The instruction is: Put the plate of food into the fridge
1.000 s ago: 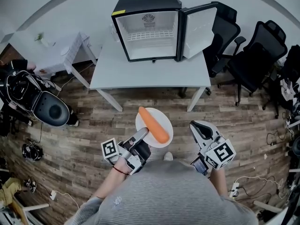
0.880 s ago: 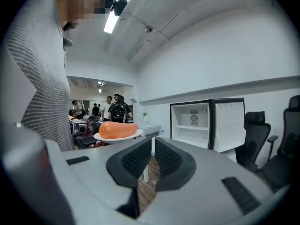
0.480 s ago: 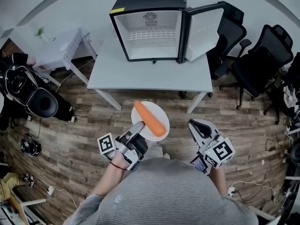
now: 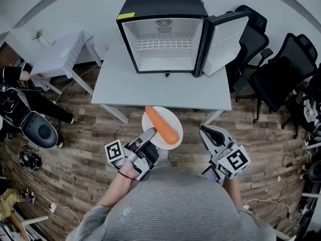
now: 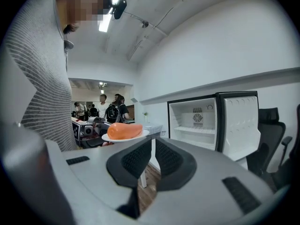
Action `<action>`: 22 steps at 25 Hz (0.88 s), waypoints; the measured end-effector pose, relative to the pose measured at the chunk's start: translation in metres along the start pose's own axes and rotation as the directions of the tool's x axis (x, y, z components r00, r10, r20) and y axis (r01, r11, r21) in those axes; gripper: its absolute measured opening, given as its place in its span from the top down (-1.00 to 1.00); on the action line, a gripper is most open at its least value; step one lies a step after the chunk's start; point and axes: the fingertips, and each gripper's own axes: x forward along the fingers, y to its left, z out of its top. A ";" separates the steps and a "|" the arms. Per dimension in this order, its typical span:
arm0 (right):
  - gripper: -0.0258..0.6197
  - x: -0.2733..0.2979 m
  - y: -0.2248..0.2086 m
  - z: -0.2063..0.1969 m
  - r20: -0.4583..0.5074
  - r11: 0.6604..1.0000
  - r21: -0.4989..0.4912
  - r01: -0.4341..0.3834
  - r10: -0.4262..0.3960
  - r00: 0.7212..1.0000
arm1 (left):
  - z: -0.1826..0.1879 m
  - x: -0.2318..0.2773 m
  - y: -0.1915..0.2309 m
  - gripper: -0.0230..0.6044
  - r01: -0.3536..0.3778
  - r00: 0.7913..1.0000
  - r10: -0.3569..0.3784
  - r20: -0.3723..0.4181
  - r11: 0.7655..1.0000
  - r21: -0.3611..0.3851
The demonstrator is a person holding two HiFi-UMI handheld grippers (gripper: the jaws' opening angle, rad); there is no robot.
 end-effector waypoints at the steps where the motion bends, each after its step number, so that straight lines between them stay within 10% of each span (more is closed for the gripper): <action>1: 0.87 0.008 -0.005 0.002 0.000 1.000 -0.003 -0.002 0.002 1.000 | 0.008 0.004 -0.001 0.69 0.001 1.000 -0.001 0.002 1.000 -0.001; 22: 0.87 0.122 -0.059 0.021 0.005 0.999 -0.013 0.037 -0.037 0.999 | 0.116 0.058 -0.007 0.69 -0.023 0.998 0.022 -0.056 1.000 -0.017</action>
